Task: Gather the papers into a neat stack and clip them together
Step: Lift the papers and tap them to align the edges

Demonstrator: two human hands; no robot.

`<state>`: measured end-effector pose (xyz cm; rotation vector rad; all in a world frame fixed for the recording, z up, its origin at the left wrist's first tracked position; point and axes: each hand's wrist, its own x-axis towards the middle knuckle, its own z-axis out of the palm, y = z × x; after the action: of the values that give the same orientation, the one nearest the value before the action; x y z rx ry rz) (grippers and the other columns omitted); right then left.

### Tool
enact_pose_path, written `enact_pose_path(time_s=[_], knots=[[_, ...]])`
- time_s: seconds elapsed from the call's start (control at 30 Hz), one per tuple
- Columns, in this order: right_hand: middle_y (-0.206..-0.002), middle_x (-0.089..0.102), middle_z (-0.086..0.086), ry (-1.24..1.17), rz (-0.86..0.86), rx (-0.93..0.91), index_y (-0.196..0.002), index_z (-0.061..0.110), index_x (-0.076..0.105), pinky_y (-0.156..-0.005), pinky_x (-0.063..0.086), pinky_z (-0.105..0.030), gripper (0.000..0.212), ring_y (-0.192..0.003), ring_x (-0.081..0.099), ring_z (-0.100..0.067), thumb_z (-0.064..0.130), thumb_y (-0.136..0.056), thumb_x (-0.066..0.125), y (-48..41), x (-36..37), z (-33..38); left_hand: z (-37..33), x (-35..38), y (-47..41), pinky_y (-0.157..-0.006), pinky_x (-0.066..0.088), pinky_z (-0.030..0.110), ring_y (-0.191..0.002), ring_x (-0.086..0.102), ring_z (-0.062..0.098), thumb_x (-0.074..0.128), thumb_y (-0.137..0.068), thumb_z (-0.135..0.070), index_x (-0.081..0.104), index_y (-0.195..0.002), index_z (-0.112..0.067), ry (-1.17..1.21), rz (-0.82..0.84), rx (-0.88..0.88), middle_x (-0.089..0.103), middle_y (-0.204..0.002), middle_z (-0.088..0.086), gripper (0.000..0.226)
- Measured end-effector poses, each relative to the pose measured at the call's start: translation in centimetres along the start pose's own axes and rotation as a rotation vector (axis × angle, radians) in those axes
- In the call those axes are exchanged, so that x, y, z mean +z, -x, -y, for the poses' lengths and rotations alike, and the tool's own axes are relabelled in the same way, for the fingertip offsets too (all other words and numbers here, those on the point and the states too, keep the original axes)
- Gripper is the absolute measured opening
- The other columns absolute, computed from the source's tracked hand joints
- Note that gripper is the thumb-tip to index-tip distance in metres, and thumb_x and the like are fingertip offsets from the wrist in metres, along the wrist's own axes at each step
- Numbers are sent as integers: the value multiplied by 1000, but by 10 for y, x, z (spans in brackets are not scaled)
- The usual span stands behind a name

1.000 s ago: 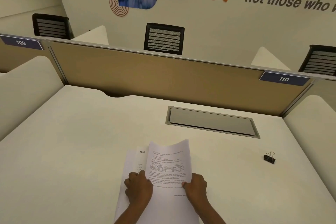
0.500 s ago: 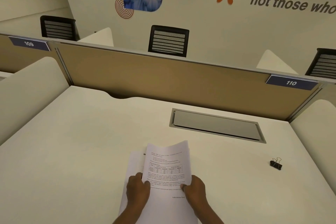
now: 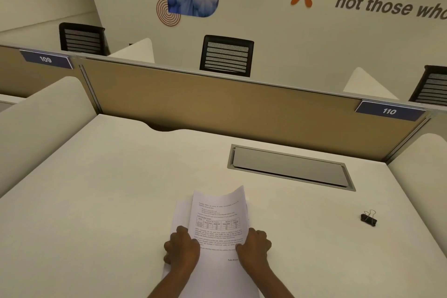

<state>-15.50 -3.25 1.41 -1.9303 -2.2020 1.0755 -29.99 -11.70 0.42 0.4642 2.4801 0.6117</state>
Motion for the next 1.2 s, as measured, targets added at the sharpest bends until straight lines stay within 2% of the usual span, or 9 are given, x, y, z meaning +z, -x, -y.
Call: enact_pose_path(time_s=[0.13, 0.3, 0.5, 0.7, 0.8, 0.93, 1.0, 1.07, 1.2], knots=[[-115, 50, -11, -105, 5, -2, -111, 10, 52, -97, 43, -37, 32, -112, 47, -29, 15, -80, 56, 4, -3, 1, 0, -4, -1, -88, 49, 43, -108, 50, 31, 50, -89, -17, 50, -113, -13, 64, -6, 11, 51, -117, 12, 24], [-101, 58, -4, -266, 39, 16, -100, 17, 55, -81, 56, -45, 35, -93, 60, -22, 19, -65, 55, 5, -3, 1, 3, -8, -4, -77, 54, 38, -93, 57, 30, 57, -87, -12, 51, -105, -10, 214, 19, 2, 47, -111, 13, 20], [-92, 66, -1, -430, 89, -19, -95, 8, 59, -60, 49, -21, 30, -81, 61, -10, -5, -69, 52, 13, -21, 4, 7, -16, -6, -64, 45, 31, -72, 55, 23, 57, -80, -4, 52, -93, -9, 435, 84, -12, 62, -91, 11, 14], [-94, 68, -6, -504, 119, -44, -93, 6, 60, -66, 56, -29, 29, -85, 66, -20, -8, -68, 56, 14, -27, 10, 3, -28, 3, -55, 41, 26, -67, 51, 18, 51, -84, 8, 42, -108, -11, 590, 79, -44, 56, -89, 5, 32], [-95, 69, -5, -518, 121, -83, -94, 7, 61, -67, 58, -29, 30, -85, 67, -19, -7, -69, 58, 14, -28, 14, 6, -33, -1, -57, 42, 26, -80, 55, 23, 53, -84, 7, 41, -118, -12, 629, 57, -90, 55, -104, 9, 41], [-99, 68, -7, -465, 166, -102, -96, 6, 61, -63, 54, -23, 28, -86, 66, -18, -4, -70, 62, 11, -17, 17, 12, -38, -3, -57, 41, 24, -78, 56, 22, 50, -85, 6, 55, -109, -3, 513, 52, -107, 61, -105, 11, 26], [-99, 66, -9, -363, 143, -109, -95, 7, 60, -70, 58, -34, 27, -88, 64, -21, 4, -68, 62, 5, -4, 14, 15, -37, -3, -58, 45, 25, -73, 56, 21, 46, -85, 5, 59, -94, -3, 418, 51, -84, 65, -104, 16, 17], [-95, 63, -10, -255, 100, -112, -91, 8, 57, -79, 57, -44, 27, -89, 61, -25, 10, -64, 58, -3, 11, 9, 18, -34, -3, -71, 49, 32, -86, 55, 27, 46, -85, -3, 58, -96, -8, 260, 19, -83, 63, -106, 15, 17], [-107, 53, -10, -5, 12, -71, -103, 9, 52, -88, 45, -39, 28, -106, 48, -30, 9, -75, 50, 9, 10, 21, 15, -32, -1, -86, 42, 42, -100, 37, 32, 45, -88, -16, 52, -98, -15, -41, -39, -124, 44, -106, 13, 12]])
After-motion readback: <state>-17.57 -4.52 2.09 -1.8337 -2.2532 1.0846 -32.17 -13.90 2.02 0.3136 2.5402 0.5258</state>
